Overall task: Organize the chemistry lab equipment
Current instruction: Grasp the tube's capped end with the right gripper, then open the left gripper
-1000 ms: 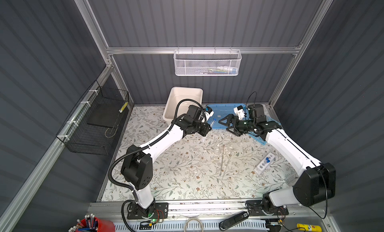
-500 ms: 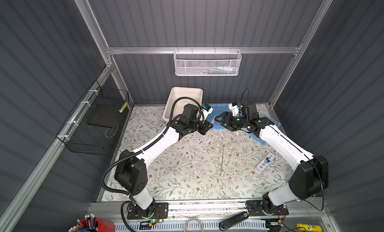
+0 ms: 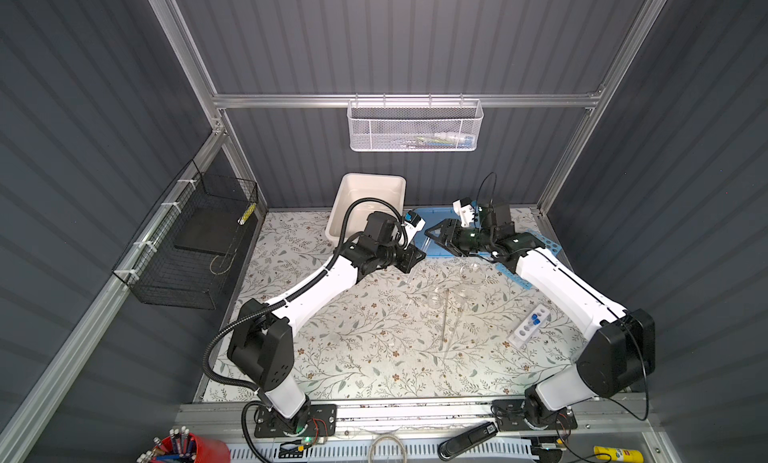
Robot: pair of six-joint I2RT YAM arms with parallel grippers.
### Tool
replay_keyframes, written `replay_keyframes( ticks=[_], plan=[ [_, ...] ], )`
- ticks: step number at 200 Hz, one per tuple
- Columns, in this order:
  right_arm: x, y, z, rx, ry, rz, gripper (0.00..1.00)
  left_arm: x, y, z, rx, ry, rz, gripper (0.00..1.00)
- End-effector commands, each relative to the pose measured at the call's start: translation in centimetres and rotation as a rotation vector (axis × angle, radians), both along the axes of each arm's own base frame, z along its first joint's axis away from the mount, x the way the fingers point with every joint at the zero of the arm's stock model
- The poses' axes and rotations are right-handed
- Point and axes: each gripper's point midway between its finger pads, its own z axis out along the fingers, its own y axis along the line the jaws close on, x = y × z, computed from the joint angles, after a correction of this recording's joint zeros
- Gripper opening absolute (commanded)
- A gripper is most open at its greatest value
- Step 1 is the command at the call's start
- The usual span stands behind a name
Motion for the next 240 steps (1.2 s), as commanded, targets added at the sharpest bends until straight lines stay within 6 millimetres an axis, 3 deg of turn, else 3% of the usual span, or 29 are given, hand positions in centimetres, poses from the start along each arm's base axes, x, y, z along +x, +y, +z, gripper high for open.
replay_keyframes(
  ticks=[1,223,240],
  plan=[
    [0.4,0.83,0.59,0.006,-0.02,0.019,0.52,-0.52,0.13,1.36,-0.035,-0.012,-0.009,0.2],
    [0.5,1.47,-0.05,-0.076,-0.046,0.038,0.18,-0.41,-0.2,1.0,-0.04,0.003,-0.016,0.2],
    [0.47,1.37,-0.03,-0.102,-0.058,0.034,0.17,-0.41,-0.21,1.06,-0.043,0.005,-0.013,0.26]
  ],
)
